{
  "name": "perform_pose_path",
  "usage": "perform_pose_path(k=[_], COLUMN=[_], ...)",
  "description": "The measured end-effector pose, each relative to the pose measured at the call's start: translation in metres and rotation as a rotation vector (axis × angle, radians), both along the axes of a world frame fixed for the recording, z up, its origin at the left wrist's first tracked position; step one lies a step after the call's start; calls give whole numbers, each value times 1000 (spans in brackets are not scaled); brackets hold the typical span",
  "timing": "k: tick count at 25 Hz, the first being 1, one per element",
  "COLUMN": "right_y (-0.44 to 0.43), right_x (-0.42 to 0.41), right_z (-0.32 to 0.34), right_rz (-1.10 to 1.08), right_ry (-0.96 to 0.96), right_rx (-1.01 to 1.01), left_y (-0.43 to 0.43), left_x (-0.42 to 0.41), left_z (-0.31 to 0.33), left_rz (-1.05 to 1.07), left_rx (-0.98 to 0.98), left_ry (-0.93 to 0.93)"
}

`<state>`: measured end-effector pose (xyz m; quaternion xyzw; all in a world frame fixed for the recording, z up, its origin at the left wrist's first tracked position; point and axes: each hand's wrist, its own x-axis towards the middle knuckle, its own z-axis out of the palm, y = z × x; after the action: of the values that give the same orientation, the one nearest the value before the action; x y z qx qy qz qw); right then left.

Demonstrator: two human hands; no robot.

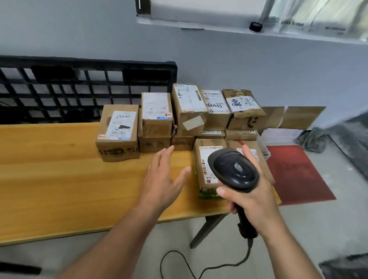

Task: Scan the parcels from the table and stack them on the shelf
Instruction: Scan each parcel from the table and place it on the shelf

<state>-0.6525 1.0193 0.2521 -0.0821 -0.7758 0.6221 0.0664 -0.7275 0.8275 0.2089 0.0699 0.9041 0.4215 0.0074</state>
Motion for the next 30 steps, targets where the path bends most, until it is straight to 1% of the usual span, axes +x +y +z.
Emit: perform_pose_path(k=[3,7,11,15,19,22,25,28,30], right_y=[33,79,104,115,112,108,98,80,63], right_x=[-15,-44,-70,-85,-79,-74,-65,-57,-51], right_z=[-9,-37,-65,-88,-90,-81,-63,-41,-20], right_rz=[15,116,258,337,396,430,457,490,517], right_ry=[-43,-156,-240,-298,-304,-277,-230,-174,-128], right_rx=[6,-11,-52,-80,-139,-179,-197,-182,-160], left_y=[28,70,101,114,118,104,78,51,33], left_x=[-7,-20,-32,-32,-16,-2,16,34,46], left_z=[-5,-22,-46,-67,-68,-58,-39,-17,1], left_rz=[7,86,187,300,289,255,183,105,117], left_rx=[11,38,154,295,453,558,584,570,563], left_ry=[-90,-234,-422,-590,-642,-654,-651,-597,-523])
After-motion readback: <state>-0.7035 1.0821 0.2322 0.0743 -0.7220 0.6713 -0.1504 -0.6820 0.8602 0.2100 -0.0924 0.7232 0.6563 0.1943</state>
